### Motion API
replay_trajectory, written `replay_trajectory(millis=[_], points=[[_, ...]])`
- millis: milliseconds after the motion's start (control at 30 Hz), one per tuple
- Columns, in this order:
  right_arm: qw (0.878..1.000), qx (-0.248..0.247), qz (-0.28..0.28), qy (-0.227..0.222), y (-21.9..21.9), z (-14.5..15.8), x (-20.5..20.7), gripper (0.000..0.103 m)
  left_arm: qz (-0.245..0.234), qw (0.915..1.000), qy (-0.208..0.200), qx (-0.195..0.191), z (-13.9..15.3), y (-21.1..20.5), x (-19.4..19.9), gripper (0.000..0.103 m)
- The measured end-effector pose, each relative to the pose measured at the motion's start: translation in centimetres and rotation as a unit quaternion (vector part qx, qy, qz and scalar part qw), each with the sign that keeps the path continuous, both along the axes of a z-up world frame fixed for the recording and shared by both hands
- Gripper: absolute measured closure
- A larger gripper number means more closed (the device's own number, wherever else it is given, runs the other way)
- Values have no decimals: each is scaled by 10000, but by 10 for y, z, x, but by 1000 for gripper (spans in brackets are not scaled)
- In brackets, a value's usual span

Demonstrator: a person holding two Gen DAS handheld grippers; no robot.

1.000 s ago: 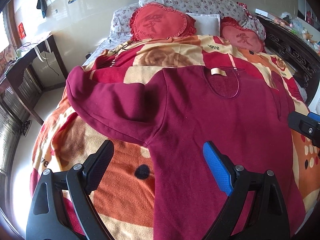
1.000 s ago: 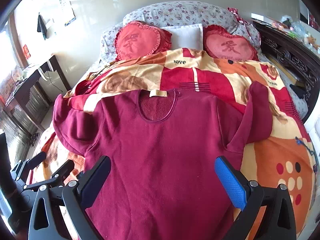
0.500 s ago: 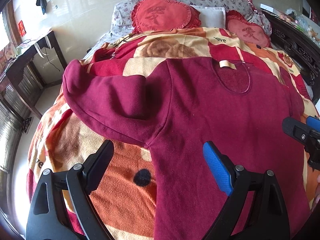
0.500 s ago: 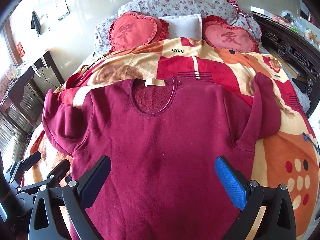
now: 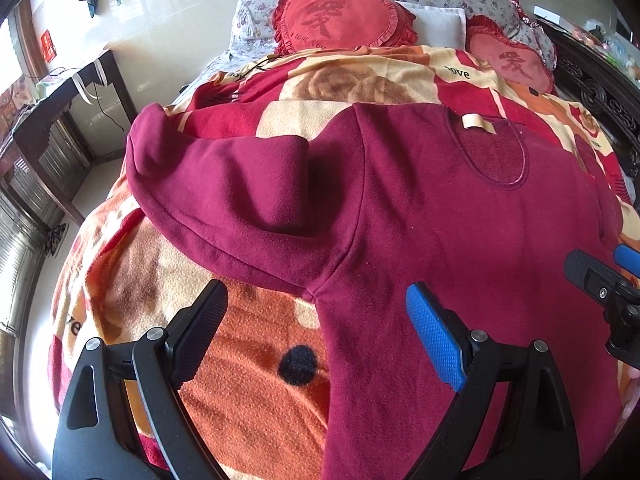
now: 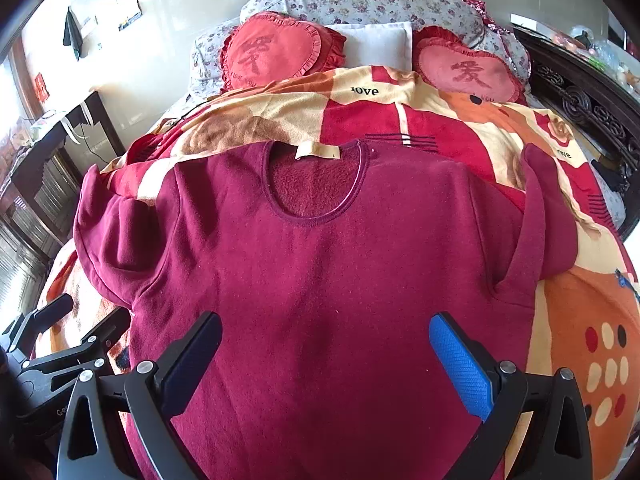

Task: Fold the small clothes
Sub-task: 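Grasp the sweatshirt sleeve nearest the left tool with the left tool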

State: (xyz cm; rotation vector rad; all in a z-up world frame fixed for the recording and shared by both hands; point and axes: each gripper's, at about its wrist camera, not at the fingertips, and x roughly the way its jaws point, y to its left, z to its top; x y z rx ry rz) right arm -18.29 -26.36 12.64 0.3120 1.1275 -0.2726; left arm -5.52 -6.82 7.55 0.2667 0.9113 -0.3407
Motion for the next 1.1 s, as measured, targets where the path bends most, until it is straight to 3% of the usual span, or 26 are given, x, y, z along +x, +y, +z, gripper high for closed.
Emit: replay_trajectory(millis=[667, 833, 1000, 1100], points=[[9998, 31, 157, 129, 7, -18, 12, 0, 383, 9992, 33, -127, -4, 34, 37, 12], [9997, 53, 170, 174, 7, -23, 14, 0, 759, 9970, 1, -168, -2, 62, 68, 12], [9995, 71, 201, 228, 7, -29, 18, 0, 1045, 9940, -303, -65, 3, 92, 108, 12], [9993, 105, 230, 270, 7, -32, 20, 0, 1288, 9909, -336, -219, 5, 117, 136, 12]])
